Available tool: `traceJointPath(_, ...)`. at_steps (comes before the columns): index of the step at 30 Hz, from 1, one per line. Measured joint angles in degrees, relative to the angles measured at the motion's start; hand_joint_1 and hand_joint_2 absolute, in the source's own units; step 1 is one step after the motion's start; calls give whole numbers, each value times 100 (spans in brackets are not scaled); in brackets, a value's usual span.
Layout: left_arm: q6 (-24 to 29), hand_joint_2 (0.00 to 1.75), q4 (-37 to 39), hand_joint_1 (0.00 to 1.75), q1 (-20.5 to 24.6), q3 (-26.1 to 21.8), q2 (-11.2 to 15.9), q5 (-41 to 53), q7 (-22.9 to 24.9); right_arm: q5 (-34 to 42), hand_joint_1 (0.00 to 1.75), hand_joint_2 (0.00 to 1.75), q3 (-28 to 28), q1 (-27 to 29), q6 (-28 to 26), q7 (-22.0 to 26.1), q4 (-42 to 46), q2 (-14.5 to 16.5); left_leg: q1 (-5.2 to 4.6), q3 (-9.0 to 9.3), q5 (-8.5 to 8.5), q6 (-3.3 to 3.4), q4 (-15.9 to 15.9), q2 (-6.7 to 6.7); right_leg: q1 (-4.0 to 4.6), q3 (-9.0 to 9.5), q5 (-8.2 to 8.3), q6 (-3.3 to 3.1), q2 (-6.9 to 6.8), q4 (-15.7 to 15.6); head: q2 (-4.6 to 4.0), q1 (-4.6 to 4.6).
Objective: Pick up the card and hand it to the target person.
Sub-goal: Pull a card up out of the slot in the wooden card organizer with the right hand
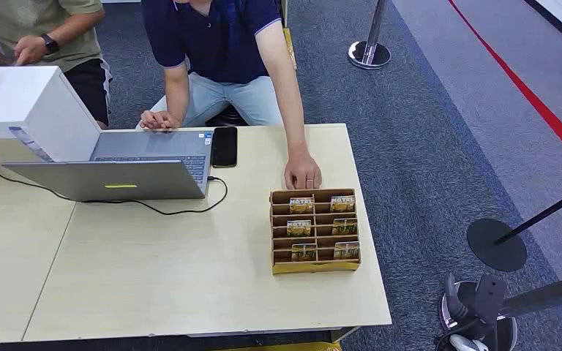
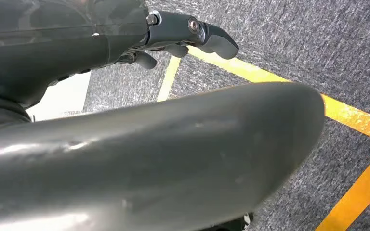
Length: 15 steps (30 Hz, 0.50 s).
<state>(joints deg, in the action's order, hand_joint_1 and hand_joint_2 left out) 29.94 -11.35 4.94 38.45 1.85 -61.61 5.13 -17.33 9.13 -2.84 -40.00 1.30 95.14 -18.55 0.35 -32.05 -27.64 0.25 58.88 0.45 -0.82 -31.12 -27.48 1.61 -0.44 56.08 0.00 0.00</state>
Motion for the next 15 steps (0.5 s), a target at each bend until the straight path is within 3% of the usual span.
traceJointPath(4, 10, 0, 0, 0, 1, 12, 4, -10, 20, -516, 0, 175, 218, -29, 0, -343, 176, -93, 0, 0, 0, 1, 1, -6, 0, 0, -2, 0, -6, -1, 0, 0)
traceJointPath(7, 20, 0, -1, 0, 1, 23, 10, -37, 44, -1741, 0, 175, 581, -100, 106, -1127, 438, -330, -3, -3, -1, 1, 3, 1, -2, -6, -1, 0, 2, 4, 0, 0)
traceJointPath(9, 25, 0, -3, 0, 2, 20, 3, -62, 33, -2374, 0, 175, 799, -164, 341, -1678, 643, -464, -3, -3, -2, 1, 4, 5, -3, -7, 0, 1, 6, 6, 0, 0)
traceJointPath(15, 82, 0, -5, 0, 7, -24, -11, -151, 29, -2917, 0, 175, 1459, -475, 1317, -2846, 1074, -894, -2, -4, 1, 3, 6, -4, -2, -5, -2, 1, -4, 7, 0, 0)
